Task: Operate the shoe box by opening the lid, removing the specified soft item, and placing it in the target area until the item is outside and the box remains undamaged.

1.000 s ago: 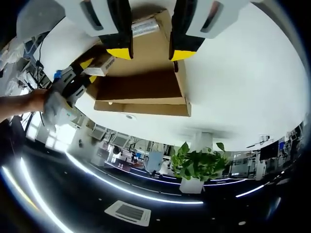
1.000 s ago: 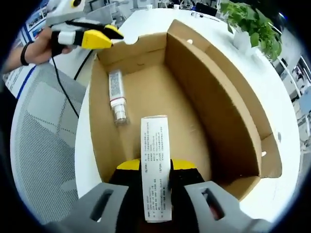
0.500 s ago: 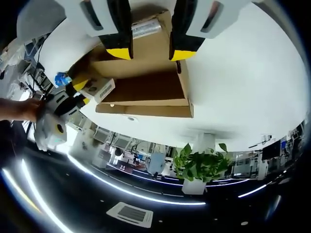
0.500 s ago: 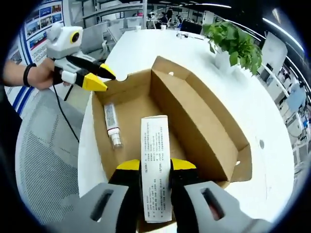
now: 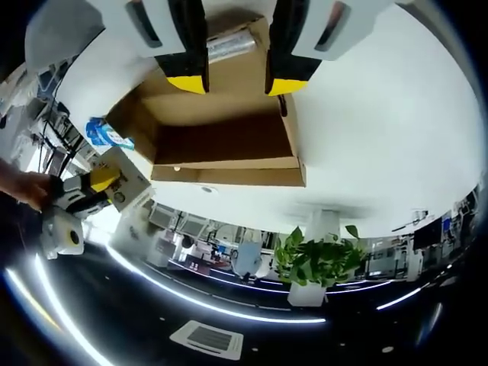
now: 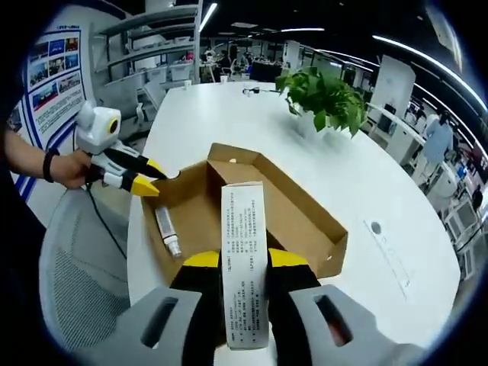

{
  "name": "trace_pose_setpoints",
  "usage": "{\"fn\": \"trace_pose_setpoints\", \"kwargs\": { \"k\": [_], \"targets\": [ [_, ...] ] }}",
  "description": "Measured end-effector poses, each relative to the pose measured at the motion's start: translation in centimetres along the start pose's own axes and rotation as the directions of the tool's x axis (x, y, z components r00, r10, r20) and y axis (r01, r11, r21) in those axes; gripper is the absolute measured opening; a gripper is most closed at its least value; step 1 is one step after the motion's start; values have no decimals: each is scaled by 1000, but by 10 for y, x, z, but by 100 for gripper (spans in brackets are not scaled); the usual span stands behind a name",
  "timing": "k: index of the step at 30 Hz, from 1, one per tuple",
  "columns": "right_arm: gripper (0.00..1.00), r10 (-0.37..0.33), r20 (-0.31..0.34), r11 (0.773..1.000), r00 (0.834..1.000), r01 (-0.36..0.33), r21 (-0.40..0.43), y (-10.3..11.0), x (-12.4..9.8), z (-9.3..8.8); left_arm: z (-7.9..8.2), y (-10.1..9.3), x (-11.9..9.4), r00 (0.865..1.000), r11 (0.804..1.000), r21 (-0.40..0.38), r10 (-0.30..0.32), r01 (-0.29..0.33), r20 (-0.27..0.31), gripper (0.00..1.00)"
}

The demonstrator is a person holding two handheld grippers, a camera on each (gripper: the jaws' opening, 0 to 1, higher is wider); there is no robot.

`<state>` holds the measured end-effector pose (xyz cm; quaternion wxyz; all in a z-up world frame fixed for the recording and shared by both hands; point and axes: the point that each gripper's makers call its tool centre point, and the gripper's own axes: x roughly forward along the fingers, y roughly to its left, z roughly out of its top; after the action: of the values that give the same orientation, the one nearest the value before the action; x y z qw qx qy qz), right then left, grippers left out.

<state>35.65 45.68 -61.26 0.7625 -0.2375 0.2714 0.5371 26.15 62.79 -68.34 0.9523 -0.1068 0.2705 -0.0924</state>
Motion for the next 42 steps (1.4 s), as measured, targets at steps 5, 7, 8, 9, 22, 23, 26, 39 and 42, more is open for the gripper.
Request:
{"fn": "trace_pose_setpoints", "kwargs": {
  "k": [5, 7, 8, 9, 22, 23, 26, 39, 42],
  "targets": [
    [18, -56, 12, 998, 998, 55, 40, -13, -17, -9, 0, -1, 0, 1000, 1000, 3, -1, 1, -4, 30],
    [18, -70, 21, 995, 997, 68, 69, -18, -24, -14, 0, -1, -1, 1000, 1000, 6, 5, -5, -1, 29],
    [18, -77, 25, 994, 997, 74, 83, -19, -27, -16, 2, -1, -2, 1000, 1000, 2, 4, -4, 7, 29],
    [18, -85, 28, 991, 996, 82, 101, -21, -31, -19, 2, -1, -2, 1000, 1000, -2, 3, -3, 8, 29],
    [18, -200, 21, 935, 980, 184, 304, -42, -68, -76, 2, 3, -1, 1000, 1000, -17, 16, -16, 10, 29],
    [18, -206, 19, 930, 978, 190, 315, -43, -71, -80, 2, 3, -1, 1000, 1000, -15, 17, -16, 10, 29],
    [18, -233, 2, 909, 972, 217, 356, -49, -81, -98, 2, 3, -1, 1000, 1000, -11, 17, -17, 7, 29],
    [18, -307, -67, 828, 949, 301, 474, -56, -117, -164, 3, 4, -1, 1000, 1000, -13, 26, -26, 12, 29],
    [18, -319, -80, 809, 944, 316, 496, -56, -124, -177, 3, 4, -1, 1000, 1000, -15, 24, -24, 10, 29]
  ]
}}
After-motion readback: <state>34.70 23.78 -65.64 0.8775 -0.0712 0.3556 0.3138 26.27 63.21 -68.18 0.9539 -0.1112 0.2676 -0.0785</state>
